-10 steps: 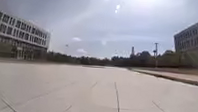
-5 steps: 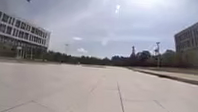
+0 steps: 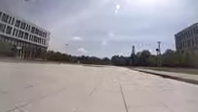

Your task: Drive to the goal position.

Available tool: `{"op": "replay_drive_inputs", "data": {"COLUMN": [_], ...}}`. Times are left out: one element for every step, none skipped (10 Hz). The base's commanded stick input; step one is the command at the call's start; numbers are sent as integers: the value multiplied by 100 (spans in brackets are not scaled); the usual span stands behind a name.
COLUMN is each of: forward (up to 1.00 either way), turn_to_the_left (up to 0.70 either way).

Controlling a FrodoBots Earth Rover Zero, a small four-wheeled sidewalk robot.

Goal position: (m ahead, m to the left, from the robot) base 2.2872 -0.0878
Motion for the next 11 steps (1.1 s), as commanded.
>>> {"op": "replay_drive_inputs", "data": {"forward": [70,70,70,70,70,70,70,70,70,70,70], "turn_to_the_left": [0,0,0,0,0,0,0,0,0,0,0]}}
